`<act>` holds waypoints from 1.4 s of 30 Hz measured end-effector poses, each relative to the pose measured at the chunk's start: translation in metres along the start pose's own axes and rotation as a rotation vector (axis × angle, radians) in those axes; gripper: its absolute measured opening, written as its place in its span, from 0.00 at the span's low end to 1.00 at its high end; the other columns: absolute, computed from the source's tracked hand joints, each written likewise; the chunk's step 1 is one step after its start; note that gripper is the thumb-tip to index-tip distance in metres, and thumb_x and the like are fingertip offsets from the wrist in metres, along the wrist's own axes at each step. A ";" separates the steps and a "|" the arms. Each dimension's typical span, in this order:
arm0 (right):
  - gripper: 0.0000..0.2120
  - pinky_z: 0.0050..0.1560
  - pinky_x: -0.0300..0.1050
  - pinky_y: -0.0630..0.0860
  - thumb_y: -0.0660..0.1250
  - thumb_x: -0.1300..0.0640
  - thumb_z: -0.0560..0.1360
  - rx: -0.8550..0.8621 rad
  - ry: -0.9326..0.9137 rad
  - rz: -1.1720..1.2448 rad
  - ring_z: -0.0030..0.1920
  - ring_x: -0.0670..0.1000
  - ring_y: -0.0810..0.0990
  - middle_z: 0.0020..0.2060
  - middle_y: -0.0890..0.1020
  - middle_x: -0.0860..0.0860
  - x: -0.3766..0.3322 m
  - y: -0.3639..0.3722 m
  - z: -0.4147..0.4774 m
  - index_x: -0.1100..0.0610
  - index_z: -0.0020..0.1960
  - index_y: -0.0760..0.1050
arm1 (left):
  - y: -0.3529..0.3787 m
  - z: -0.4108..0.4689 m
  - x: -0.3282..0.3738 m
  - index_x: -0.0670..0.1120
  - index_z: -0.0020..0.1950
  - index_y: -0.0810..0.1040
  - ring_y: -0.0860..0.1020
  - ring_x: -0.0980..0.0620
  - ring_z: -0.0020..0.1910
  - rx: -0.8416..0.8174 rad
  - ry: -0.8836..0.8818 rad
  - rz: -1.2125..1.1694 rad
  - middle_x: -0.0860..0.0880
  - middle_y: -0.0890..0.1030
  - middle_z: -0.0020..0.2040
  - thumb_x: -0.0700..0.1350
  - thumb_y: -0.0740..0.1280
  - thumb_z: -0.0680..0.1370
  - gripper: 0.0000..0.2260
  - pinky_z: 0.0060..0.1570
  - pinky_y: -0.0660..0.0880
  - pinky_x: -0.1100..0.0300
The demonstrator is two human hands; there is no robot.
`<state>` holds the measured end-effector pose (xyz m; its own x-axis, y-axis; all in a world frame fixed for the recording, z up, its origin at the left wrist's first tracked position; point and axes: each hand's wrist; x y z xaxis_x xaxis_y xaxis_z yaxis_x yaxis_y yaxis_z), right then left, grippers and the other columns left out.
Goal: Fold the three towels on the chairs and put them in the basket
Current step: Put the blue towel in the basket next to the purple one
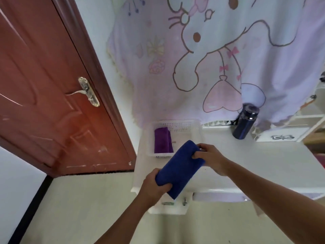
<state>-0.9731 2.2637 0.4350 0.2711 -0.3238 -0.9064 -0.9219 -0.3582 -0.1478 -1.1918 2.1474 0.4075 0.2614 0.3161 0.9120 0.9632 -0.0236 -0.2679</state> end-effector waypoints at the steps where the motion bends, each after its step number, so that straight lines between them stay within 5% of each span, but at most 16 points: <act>1: 0.11 0.48 0.49 0.80 0.68 0.66 0.73 0.014 0.006 0.076 0.48 0.56 0.81 0.49 0.83 0.58 -0.005 -0.003 0.014 0.59 0.54 0.78 | 0.001 0.011 0.007 0.47 0.55 0.75 0.81 0.49 0.47 0.022 -0.020 -0.075 0.47 0.82 0.49 0.40 0.73 0.68 0.17 0.46 0.81 0.54; 7: 0.19 0.48 0.49 0.80 0.74 0.58 0.72 0.247 0.112 0.551 0.53 0.58 0.83 0.52 0.84 0.58 -0.027 -0.006 0.113 0.63 0.60 0.76 | 0.015 0.106 0.025 0.42 0.60 0.73 0.82 0.41 0.50 0.119 -0.182 -0.577 0.42 0.79 0.56 0.34 0.72 0.72 0.18 0.47 0.81 0.50; 12: 0.18 0.53 0.55 0.80 0.73 0.53 0.73 0.281 0.240 0.474 0.54 0.58 0.82 0.53 0.83 0.54 -0.026 0.000 0.182 0.59 0.59 0.75 | 0.037 0.173 0.021 0.41 0.58 0.73 0.83 0.41 0.49 0.096 -0.348 -0.679 0.41 0.80 0.55 0.36 0.73 0.72 0.17 0.48 0.81 0.49; 21: 0.08 0.48 0.51 0.79 0.71 0.56 0.76 0.194 0.387 0.226 0.49 0.54 0.81 0.48 0.83 0.52 0.004 0.012 0.283 0.57 0.53 0.78 | 0.031 0.224 0.001 0.46 0.57 0.70 0.78 0.52 0.38 0.021 -0.420 -0.170 0.48 0.79 0.49 0.43 0.70 0.74 0.14 0.34 0.77 0.64; 30: 0.07 0.46 0.55 0.83 0.72 0.58 0.75 0.216 0.441 0.207 0.45 0.57 0.84 0.45 0.85 0.55 0.062 0.013 0.315 0.60 0.50 0.80 | 0.041 0.252 -0.023 0.50 0.56 0.78 0.74 0.51 0.48 0.208 0.038 0.690 0.52 0.75 0.51 0.49 0.65 0.75 0.11 0.47 0.74 0.56; 34: 0.09 0.46 0.56 0.83 0.73 0.56 0.74 0.228 0.432 0.141 0.45 0.56 0.84 0.45 0.85 0.56 0.075 0.018 0.317 0.60 0.50 0.80 | 0.048 0.261 -0.037 0.52 0.58 0.79 0.73 0.47 0.54 0.054 0.061 0.975 0.49 0.74 0.55 0.53 0.65 0.76 0.13 0.51 0.71 0.52; 39: 0.20 0.50 0.53 0.81 0.72 0.44 0.72 0.121 0.330 -0.274 0.49 0.54 0.82 0.52 0.83 0.52 0.053 0.005 0.320 0.57 0.57 0.77 | 0.046 0.270 -0.024 0.53 0.64 0.74 0.67 0.48 0.59 -0.043 -0.006 1.067 0.50 0.70 0.61 0.53 0.61 0.79 0.15 0.58 0.67 0.53; 42: 0.20 0.50 0.49 0.77 0.67 0.43 0.75 0.089 -0.003 -0.795 0.55 0.53 0.78 0.57 0.78 0.49 0.040 -0.016 0.305 0.54 0.62 0.72 | 0.045 0.262 -0.024 0.52 0.61 0.76 0.70 0.49 0.57 -0.019 0.092 1.054 0.50 0.72 0.61 0.53 0.60 0.79 0.14 0.57 0.69 0.53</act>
<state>-1.0321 2.5236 0.2800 0.8558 0.0017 -0.5172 -0.4713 -0.4094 -0.7812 -1.1716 2.3867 0.2919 0.9689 0.0538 0.2414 0.2471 -0.2590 -0.9337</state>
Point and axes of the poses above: each hand's wrist, its own z-axis towards the middle knuckle, its own y-axis out of the palm, x = y × z
